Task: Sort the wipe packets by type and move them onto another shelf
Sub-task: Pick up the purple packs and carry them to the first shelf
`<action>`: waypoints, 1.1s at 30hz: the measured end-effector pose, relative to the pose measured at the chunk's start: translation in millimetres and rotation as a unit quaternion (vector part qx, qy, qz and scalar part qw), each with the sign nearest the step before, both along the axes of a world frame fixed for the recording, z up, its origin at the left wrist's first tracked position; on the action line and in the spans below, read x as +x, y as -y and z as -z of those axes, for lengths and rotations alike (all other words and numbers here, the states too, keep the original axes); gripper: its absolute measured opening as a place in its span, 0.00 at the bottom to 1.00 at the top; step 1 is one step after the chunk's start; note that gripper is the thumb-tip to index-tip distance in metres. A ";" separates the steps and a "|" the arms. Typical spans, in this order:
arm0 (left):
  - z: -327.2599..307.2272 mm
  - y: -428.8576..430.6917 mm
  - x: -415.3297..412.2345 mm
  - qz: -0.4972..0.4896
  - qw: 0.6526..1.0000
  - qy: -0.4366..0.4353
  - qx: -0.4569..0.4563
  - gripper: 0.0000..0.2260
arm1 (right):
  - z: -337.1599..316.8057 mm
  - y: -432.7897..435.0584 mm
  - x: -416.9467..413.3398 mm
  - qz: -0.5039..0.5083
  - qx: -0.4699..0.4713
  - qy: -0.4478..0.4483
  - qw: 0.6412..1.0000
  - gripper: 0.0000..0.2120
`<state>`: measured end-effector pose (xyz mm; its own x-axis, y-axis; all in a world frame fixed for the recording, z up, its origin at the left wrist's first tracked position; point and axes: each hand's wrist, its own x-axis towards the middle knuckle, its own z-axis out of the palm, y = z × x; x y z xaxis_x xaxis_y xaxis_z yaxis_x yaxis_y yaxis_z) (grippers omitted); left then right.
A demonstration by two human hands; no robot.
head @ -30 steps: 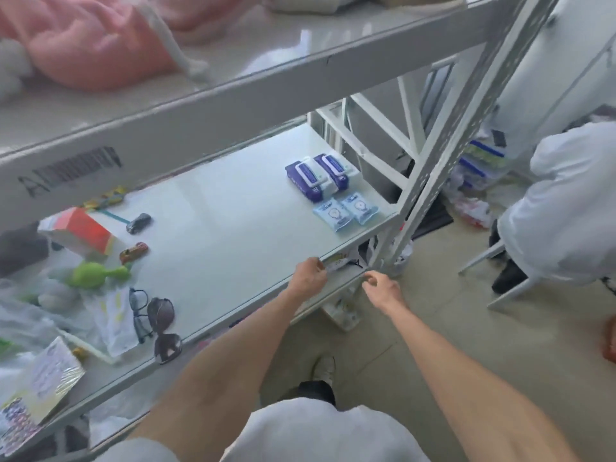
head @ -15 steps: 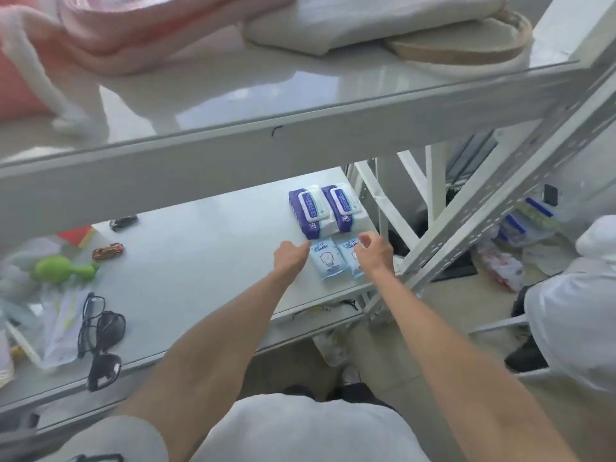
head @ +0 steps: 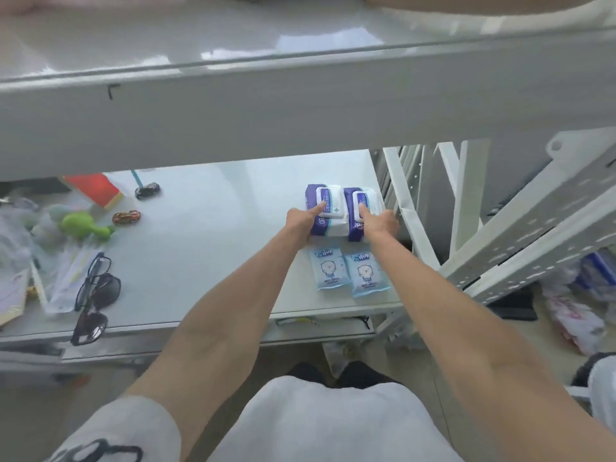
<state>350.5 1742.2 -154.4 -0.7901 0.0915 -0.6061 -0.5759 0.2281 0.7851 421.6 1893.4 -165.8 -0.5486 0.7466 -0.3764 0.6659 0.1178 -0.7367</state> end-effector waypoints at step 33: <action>-31.5 369.4 394.5 -0.424 0.858 -0.103 0.270 0.26 | -44.8 378.1 118.4 -0.640 -0.410 0.253 0.598 0.06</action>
<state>744.9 1372.7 -122.9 -0.7967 -0.3449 -0.4963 -0.1923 -0.6338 0.7492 540.0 1515.3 -121.0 -0.1346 -0.7135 -0.6876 0.5788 0.5066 -0.6390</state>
